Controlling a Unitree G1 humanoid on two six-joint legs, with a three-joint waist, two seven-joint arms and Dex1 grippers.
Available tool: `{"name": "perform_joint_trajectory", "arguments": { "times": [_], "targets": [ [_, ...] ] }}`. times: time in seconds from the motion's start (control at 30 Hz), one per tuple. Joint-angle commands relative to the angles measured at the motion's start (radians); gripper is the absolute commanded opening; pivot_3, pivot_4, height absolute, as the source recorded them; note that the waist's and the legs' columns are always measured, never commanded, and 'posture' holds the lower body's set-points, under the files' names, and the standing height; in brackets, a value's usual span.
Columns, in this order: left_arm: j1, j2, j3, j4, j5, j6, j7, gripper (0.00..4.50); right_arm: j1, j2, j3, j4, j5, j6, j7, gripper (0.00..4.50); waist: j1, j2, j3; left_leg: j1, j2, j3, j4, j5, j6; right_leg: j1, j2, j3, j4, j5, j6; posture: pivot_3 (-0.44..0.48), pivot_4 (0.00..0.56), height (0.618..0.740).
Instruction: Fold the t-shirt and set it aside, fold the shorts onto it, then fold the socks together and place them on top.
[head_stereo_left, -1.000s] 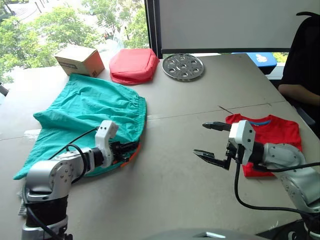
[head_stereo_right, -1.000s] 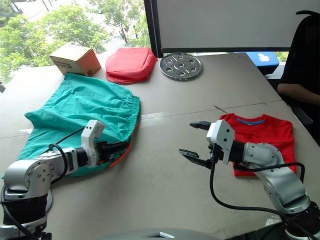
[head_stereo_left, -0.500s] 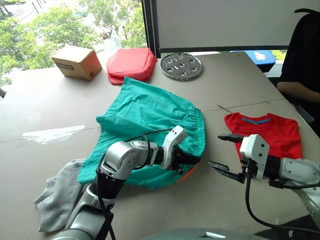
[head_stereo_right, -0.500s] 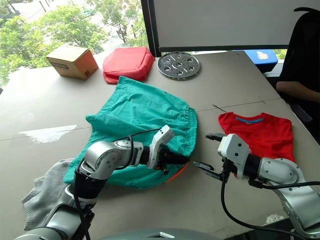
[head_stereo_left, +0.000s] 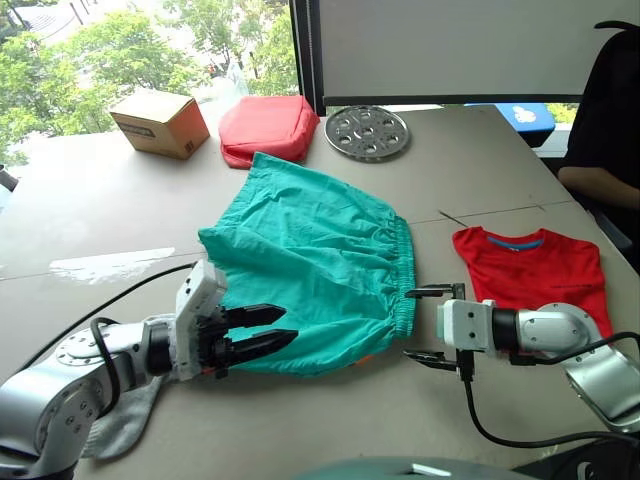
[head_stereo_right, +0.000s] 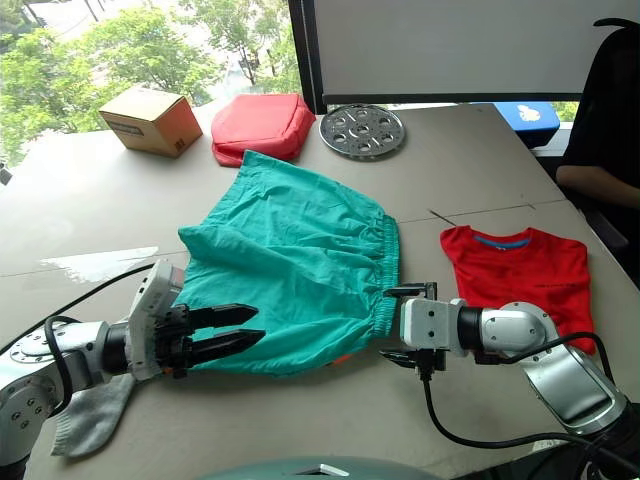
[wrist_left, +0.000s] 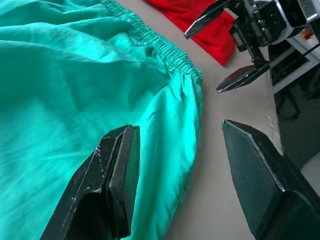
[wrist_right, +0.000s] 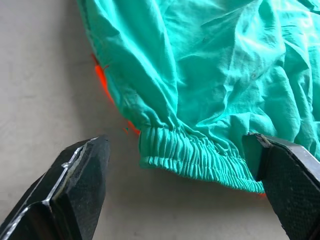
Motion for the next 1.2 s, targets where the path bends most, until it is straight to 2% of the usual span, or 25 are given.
{"name": "perform_joint_trajectory", "arguments": {
  "times": [0.03,0.2,0.43,0.67,0.83,0.9,0.93,1.0,1.07,1.13,1.17,1.2],
  "targets": [
    [0.107,-0.004,0.070,0.065,0.169,-0.303,-0.107,2.84,-0.042,0.021,0.031,0.053,-0.065,-0.091,0.009,4.50,-0.003,0.000,0.000,0.000,0.000,0.001,0.000,0.000,0.000,0.000,0.000,0.000,0.000,0.000,0.000,0.000,0.150,0.740],
    [0.234,-0.030,0.113,0.192,0.282,-0.590,-0.209,2.84,-0.037,0.076,0.072,0.125,-0.147,-0.144,-0.028,4.50,-0.003,-0.002,0.000,-0.001,0.003,0.002,0.000,0.000,0.000,-0.002,0.000,0.000,0.000,0.001,-0.002,0.000,0.150,0.740],
    [0.223,-0.034,0.113,0.437,0.390,-0.939,-0.259,2.84,-0.019,0.119,0.053,0.119,-0.165,-0.118,-0.055,4.50,-0.004,-0.003,-0.002,-0.001,0.007,0.004,-0.001,-0.001,0.000,-0.003,0.001,0.000,0.001,0.000,0.000,0.000,0.150,0.740],
    [0.150,-0.025,0.107,0.616,0.447,-1.179,-0.231,2.84,-0.010,0.112,0.042,0.112,-0.161,-0.121,-0.044,4.50,-0.004,-0.003,-0.002,-0.001,0.010,0.006,-0.001,-0.001,0.000,-0.004,0.001,-0.004,0.001,0.001,-0.001,0.000,0.150,0.740],
    [0.117,-0.034,0.073,0.656,0.518,-1.249,-0.144,2.84,-0.030,0.131,0.059,0.138,-0.181,-0.140,-0.054,4.50,-0.005,-0.003,-0.002,-0.001,0.011,0.007,-0.001,-0.001,0.000,-0.004,0.001,-0.004,0.001,0.002,-0.004,0.000,0.150,0.740],
    [0.111,-0.042,0.055,0.641,0.526,-1.246,-0.119,2.93,-0.037,0.144,0.061,0.149,-0.160,-0.123,-0.041,3.98,-0.005,-0.003,-0.002,0.000,0.012,0.008,-0.001,-0.001,0.000,-0.004,0.001,-0.004,0.001,0.002,-0.004,0.000,0.150,0.740],
    [0.112,-0.045,0.047,0.628,0.519,-1.229,-0.108,2.64,-0.041,0.146,0.062,0.156,-0.160,-0.123,-0.037,3.77,-0.005,-0.003,-0.002,0.000,0.012,0.008,-0.001,-0.001,0.000,-0.004,0.001,-0.004,0.001,0.003,-0.004,0.000,0.150,0.740],
    [0.121,-0.041,0.029,0.594,0.499,-1.190,-0.100,2.15,-0.058,0.152,0.058,0.183,-0.168,-0.137,-0.036,2.92,-0.005,-0.003,-0.002,0.000,0.012,0.008,-0.001,-0.001,0.000,-0.004,0.001,-0.004,0.001,0.003,-0.004,0.000,0.150,0.740],
    [0.127,-0.038,0.028,0.562,0.474,-1.144,-0.084,1.28,-0.078,0.157,0.052,0.205,-0.170,-0.150,-0.035,2.00,-0.006,-0.003,-0.002,0.000,0.012,0.008,-0.001,-0.001,0.000,-0.004,0.001,-0.005,0.001,0.003,-0.004,0.000,0.150,0.740],
    [0.137,-0.031,0.034,0.548,0.461,-1.129,-0.081,0.69,-0.095,0.163,0.047,0.217,-0.159,-0.148,-0.031,1.42,-0.005,-0.003,-0.002,0.000,0.013,0.008,-0.001,-0.001,0.000,-0.004,0.001,-0.005,0.001,0.003,-0.004,0.000,0.150,0.740],
    [0.141,-0.030,0.037,0.543,0.457,-1.123,-0.080,0.16,-0.100,0.165,0.045,0.220,-0.154,-0.147,-0.029,0.89,-0.005,-0.003,-0.002,0.000,0.013,0.008,-0.001,-0.001,0.000,-0.004,0.001,-0.005,0.001,0.003,-0.004,0.000,0.150,0.740],
    [0.147,-0.026,0.038,0.534,0.445,-1.111,-0.085,0.00,-0.102,0.165,0.044,0.223,-0.150,-0.149,-0.026,0.54,-0.005,-0.003,-0.002,0.000,0.013,0.007,-0.001,-0.001,0.000,-0.004,0.002,-0.006,0.001,0.003,-0.004,0.000,0.150,0.740]
  ]
}}
